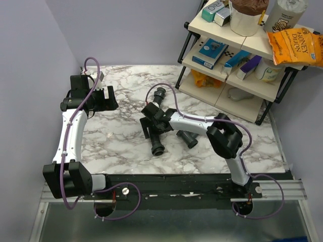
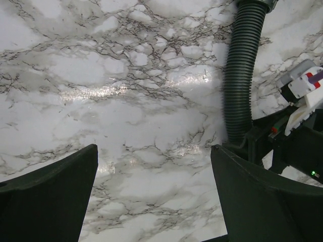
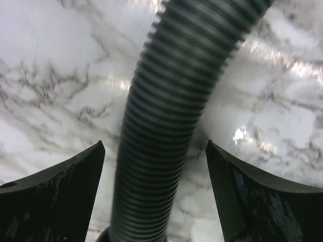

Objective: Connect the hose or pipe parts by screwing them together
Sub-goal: Pick up the pipeline from the center of the board.

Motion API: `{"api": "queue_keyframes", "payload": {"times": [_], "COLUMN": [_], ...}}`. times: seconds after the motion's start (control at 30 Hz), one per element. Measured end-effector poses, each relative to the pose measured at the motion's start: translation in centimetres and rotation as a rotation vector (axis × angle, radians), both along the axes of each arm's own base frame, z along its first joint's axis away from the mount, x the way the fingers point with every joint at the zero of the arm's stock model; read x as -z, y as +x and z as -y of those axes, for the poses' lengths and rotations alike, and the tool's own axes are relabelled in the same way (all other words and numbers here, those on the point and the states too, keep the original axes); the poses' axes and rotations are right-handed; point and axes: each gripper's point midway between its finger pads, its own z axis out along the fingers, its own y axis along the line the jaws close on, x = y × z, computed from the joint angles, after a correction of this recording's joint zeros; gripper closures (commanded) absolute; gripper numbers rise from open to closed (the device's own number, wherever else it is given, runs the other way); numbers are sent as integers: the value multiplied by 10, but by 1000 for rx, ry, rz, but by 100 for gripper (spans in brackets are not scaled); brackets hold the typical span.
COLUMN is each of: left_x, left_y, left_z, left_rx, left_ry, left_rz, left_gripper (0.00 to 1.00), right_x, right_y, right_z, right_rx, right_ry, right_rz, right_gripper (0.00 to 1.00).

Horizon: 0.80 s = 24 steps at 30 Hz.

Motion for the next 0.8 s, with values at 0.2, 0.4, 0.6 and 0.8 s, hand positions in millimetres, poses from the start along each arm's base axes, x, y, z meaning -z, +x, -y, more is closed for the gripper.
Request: {"api": "queue_keyframes", "payload": {"times": [0.2,0.4,0.6,0.8], "left_x": [-1,-2,-8,-7], "left_y": [1,0,-2,-2], "left_z": [0,-1,-1,-6], "left_rx": [2,12,19,10], "left_ry": [2,14,27,49], "left_rz": [6,16,44,43], "left_gripper": [1,1,1,1], "right_x": [-7,-12,-9,-23], "right_y": [-34,-60,-85,-101], "right_z": [20,25,18,-37], "right_rx": [-33,-80,-134,-243], "right_ry": [-5,12,36,98], "right_rz": [-40,-77,-138,-167], "right_gripper": [12,40,50,17]}}
